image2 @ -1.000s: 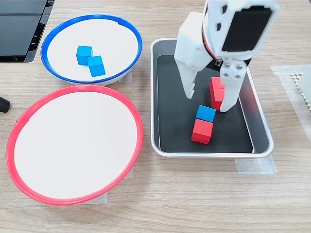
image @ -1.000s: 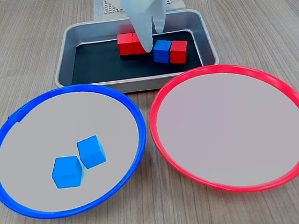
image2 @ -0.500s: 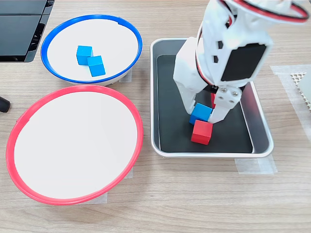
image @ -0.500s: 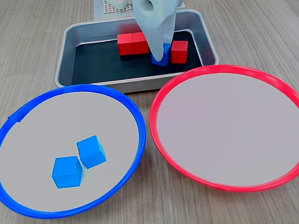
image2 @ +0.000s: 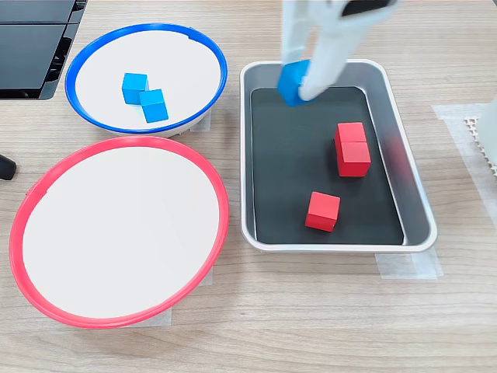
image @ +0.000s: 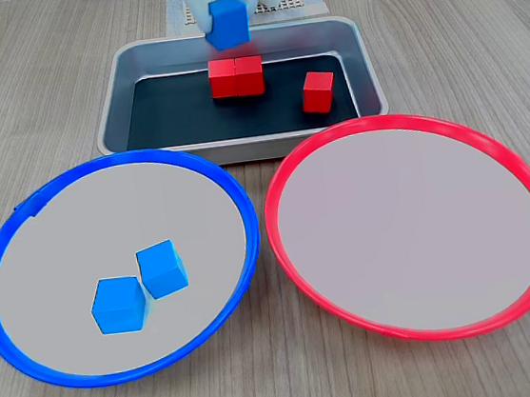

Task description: Move six blocks tray to matching dishes

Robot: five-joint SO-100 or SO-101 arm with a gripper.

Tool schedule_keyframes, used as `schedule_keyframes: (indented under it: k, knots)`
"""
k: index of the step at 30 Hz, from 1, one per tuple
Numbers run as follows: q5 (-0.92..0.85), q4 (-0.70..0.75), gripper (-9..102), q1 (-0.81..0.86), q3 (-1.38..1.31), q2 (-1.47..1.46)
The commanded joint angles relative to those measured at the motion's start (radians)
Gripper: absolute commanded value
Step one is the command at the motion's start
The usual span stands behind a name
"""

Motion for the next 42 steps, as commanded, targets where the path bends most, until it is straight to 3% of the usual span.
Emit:
schedule_keyframes:
  k: [1, 7, 8, 9, 10, 13, 17, 22, 27, 29, 34, 38, 42]
  knots:
    - [0.123, -0.224, 0, 0.103, -0.104, -0.101]
    - [0.202, -0.554, 0, 0.156, -0.221, -0.365]
    - [0.202, -0.583, 3, 0.158, -0.221, -0.39]
    - [0.167, -0.601, 14, 0.16, -0.215, -0.433]
    - [0.163, -0.601, 19, 0.158, -0.21, -0.442]
    - [0.152, -0.557, 19, 0.153, -0.207, -0.434]
    - [-0.029, -0.377, 0, 0.15, -0.19, -0.344]
    - [-0.437, -0.074, 0, 0.127, -0.012, -0.097]
    - [-0.499, -0.015, 0, 0.057, 0.291, 0.183]
    - [-0.436, 0.02, 0, 0.015, 0.391, 0.275]
    - [0.333, -0.032, 0, -0.253, 0.548, 0.405]
    - [0.773, -0.141, 0, -0.362, 0.58, 0.379]
    - [0.982, -0.213, 0, -0.374, 0.606, 0.321]
